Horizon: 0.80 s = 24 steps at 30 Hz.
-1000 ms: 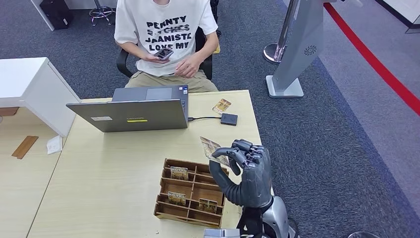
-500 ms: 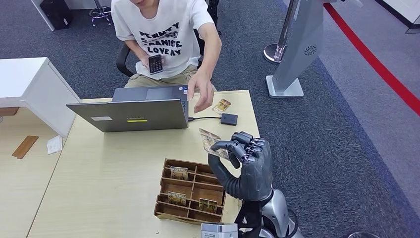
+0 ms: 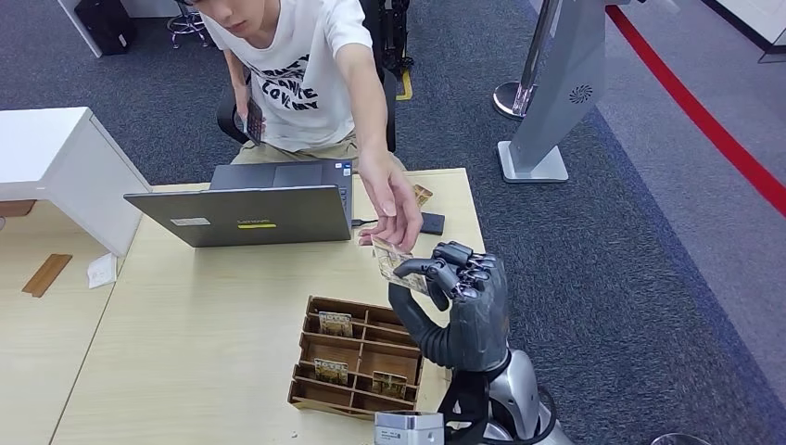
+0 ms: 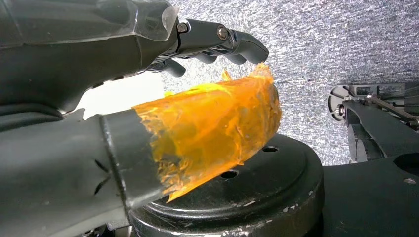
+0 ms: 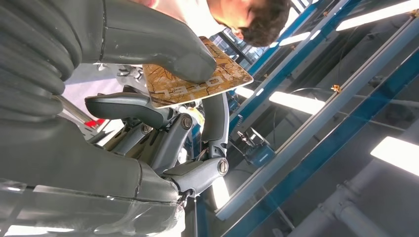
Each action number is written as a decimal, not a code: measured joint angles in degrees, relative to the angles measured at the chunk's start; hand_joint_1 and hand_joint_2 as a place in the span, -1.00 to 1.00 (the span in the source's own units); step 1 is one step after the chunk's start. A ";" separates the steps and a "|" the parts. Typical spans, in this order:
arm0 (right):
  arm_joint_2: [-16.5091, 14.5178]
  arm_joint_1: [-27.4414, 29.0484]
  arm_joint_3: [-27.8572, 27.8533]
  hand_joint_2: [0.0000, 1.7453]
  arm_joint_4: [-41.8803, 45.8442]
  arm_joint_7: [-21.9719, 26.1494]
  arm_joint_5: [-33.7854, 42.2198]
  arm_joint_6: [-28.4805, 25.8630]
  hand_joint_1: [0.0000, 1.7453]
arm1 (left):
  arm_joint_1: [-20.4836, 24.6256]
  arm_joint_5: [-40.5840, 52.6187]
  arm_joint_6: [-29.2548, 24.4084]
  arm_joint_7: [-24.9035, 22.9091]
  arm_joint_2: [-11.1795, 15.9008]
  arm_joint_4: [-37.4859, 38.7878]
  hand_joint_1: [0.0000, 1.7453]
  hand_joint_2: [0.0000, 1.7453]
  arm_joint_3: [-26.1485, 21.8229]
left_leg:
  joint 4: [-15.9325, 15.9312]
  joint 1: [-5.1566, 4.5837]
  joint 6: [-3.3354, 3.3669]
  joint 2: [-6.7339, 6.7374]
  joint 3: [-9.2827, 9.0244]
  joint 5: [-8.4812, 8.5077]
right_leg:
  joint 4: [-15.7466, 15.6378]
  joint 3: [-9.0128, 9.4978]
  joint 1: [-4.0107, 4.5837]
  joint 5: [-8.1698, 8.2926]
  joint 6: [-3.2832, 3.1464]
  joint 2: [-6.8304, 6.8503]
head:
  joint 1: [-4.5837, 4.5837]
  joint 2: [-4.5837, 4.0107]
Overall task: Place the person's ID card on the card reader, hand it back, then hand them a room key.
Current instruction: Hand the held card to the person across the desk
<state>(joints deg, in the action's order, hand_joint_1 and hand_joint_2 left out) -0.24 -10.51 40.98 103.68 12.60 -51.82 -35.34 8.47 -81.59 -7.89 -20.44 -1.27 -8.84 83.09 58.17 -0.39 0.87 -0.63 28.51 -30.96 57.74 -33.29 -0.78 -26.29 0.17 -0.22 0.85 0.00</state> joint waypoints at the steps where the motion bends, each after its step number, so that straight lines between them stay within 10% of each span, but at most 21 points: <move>1: 0.00 -0.26 -0.01 1.00 -0.14 -0.19 -0.22 0.02 1.00 | 0.04 0.18 0.01 -0.11 -0.01 0.01 -1.00 -1.00 0.10 | 0.00 0.00 0.00 0.00 0.00 0.00 | 0.00 0.00 0.00 0.00 0.00 0.00 | 0.00 0.00; 24: -3.41 -22.61 -1.11 1.00 -25.47 -8.05 -13.53 9.51 0.82 | 3.98 4.97 1.84 -4.32 -0.29 0.01 -1.00 -1.00 4.59 | 0.01 0.01 -0.05 -0.03 0.08 0.28 | 0.02 -0.08 0.00 0.26 -0.02 0.03 | 0.00 0.00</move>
<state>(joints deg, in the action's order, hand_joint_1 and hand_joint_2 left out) -3.65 -33.12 39.87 78.21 4.55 -65.35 -25.83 12.45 -76.61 -6.05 -24.76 -1.56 -8.83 87.68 58.18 -0.39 0.82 -0.66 28.59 -30.68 57.76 -33.36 -0.77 -26.03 0.14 -0.19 0.85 0.00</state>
